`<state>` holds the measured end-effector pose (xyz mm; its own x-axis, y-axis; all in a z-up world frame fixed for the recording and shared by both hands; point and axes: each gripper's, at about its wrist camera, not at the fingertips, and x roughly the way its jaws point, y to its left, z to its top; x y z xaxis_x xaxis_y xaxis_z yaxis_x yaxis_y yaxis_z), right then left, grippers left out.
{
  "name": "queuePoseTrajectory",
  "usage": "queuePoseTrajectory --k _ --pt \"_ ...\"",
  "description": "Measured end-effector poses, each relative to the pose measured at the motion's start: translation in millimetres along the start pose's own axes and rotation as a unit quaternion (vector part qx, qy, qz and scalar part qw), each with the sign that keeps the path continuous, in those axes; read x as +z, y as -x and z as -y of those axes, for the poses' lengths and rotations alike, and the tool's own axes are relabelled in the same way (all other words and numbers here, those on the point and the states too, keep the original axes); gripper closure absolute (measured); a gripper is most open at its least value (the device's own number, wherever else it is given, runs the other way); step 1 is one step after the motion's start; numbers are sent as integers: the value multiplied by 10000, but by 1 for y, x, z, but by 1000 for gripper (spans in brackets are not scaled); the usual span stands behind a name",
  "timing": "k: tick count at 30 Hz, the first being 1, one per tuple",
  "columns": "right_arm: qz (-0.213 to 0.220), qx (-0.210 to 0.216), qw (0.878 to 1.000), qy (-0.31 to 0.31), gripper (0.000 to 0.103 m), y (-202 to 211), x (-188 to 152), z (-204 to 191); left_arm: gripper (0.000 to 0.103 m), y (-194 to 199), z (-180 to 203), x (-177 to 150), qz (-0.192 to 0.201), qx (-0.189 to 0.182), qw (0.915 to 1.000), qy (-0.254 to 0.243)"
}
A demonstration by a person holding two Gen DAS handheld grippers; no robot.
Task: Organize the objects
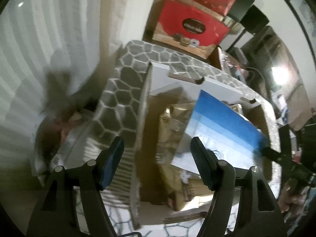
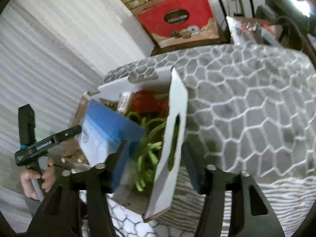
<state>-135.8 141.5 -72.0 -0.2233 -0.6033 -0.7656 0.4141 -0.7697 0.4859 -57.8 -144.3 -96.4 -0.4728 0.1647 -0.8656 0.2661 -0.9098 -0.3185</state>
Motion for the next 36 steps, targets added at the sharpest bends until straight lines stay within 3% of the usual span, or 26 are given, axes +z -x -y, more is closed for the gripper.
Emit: queuePoseTrajectory --k 2,8,14,26,36 --pt "-36 142 9999 -73 59 -4 -1 0 45 -2 1 1 -70 -167 9998 18" --pt "-26 277 9993 -234 64 1 -4 6 44 -3 9 0 -66 -77 9999 -24" --pt "49 93 9997 -233 64 12 -8 11 44 -9 25 2 -109 -195 9997 -68" --pt "392 -278 9971 -592 64 56 -12 58 44 -27 98 -1 -215 -299 9976 -594" --pt "488 -306 9961 -673 62 65 -21 75 44 -30 109 -8 -213 -225 9968 -740"
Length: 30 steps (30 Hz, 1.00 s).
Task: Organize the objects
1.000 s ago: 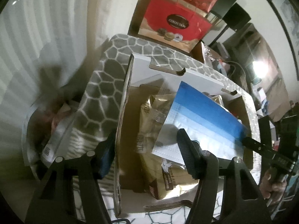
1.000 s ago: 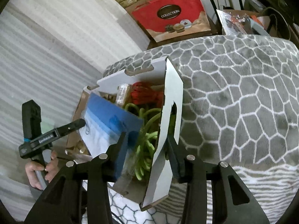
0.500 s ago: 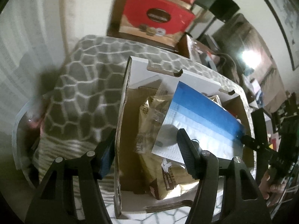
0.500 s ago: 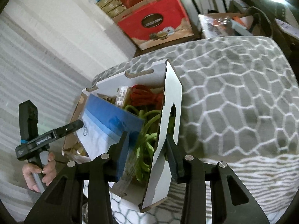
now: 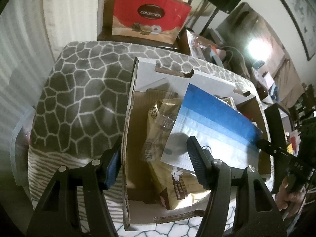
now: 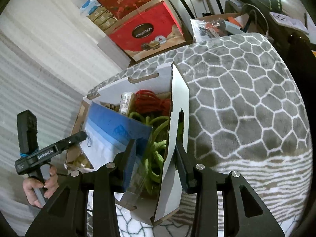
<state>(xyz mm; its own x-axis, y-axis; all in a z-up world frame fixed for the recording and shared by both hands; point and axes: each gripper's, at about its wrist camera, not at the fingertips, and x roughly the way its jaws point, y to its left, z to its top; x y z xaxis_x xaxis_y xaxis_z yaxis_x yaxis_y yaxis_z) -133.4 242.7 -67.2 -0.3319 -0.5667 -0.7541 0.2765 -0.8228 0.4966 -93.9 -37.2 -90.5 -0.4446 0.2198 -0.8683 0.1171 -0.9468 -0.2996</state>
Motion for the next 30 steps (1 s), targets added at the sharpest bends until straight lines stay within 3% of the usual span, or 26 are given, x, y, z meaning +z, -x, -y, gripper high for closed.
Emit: queuePoseTrajectory --k 4,6,7,10,15,19,23,30 --pt "25 -166 9998 96 52 0 1 -7 34 11 0 -3 159 145 9998 22" --pt "163 -514 9983 221 30 7 1 -12 30 26 0 -8 408 256 9988 -41" --pt "270 -608 9974 290 29 13 0 -14 23 33 0 -10 527 322 9981 -69" --pt "590 -825 9936 498 28 33 -7 -27 14 58 4 -22 942 536 9940 -170" --pt "965 -1326 9828 845 20 57 -25 -51 7 82 16 -42 1251 675 9892 -362" --pt "1084 -1537 9775 951 16 63 -39 -64 2 94 26 -57 1347 735 9868 -513" --pt "1093 -1492 9779 971 1 64 -56 -69 0 103 36 -76 1385 698 9865 -534" --pt "1233 -1681 9724 1047 1 71 -84 -80 0 103 43 -99 1236 679 9883 -582"
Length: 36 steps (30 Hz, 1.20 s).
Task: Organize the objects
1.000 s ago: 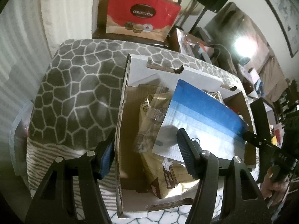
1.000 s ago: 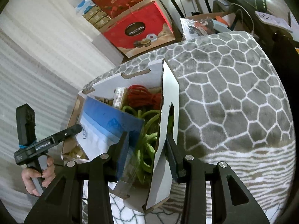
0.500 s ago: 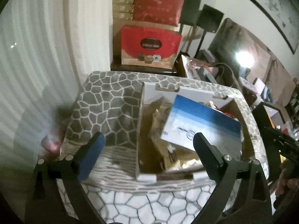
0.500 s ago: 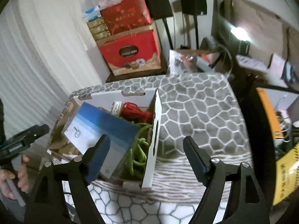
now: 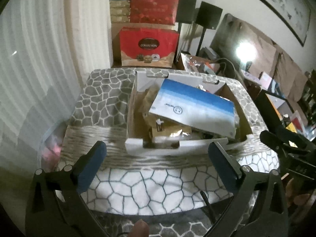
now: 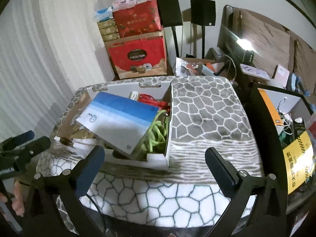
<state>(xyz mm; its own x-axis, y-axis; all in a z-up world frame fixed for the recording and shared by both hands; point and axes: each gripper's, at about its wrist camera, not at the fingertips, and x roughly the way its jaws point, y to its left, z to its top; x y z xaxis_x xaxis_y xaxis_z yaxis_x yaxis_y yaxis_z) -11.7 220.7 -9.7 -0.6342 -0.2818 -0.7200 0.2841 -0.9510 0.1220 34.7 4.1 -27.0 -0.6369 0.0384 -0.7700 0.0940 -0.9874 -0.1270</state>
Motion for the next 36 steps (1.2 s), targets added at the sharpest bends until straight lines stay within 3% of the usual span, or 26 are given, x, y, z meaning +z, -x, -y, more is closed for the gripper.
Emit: queuePoseTrajectory --k 36 --pt "259 -372 9990 -40 1 23 -18 -25 0 3 -7 -17 20 373 9992 132"
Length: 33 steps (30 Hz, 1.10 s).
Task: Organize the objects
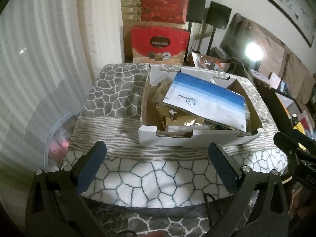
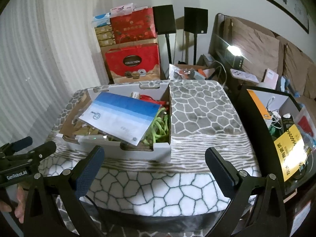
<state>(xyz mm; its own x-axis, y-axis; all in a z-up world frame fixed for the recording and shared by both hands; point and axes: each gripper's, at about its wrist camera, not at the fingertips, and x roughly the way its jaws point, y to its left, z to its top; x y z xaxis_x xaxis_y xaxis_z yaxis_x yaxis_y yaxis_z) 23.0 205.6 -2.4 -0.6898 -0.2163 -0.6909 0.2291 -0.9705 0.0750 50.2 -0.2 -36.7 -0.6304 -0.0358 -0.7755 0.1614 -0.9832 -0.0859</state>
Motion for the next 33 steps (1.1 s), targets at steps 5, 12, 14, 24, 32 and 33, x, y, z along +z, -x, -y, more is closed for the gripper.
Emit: queuePoseTrajectory --k 5,12,14,24,32,33 --pt "-1 4 10000 1 1 0 0 -1 0 1 0 0 8 -12 10000 -27" --pt "-4 18 10000 -18 1 -1 0 -4 0 0 0 -1 -12 -17 10000 -34" --pt "-7 17 10000 -29 1 -1 1 -5 0 0 1 -2 -20 -12 10000 -32" --pt "-18 -2 10000 -59 1 -5 1 -6 0 0 1 -2 -43 -21 10000 -59" --pt "-24 -9 10000 -79 1 -4 -2 -6 0 0 3 -2 -51 -34 9999 -79" --pt "-25 -8 10000 -78 1 -5 -3 -6 0 0 3 -2 -50 -29 10000 -80"
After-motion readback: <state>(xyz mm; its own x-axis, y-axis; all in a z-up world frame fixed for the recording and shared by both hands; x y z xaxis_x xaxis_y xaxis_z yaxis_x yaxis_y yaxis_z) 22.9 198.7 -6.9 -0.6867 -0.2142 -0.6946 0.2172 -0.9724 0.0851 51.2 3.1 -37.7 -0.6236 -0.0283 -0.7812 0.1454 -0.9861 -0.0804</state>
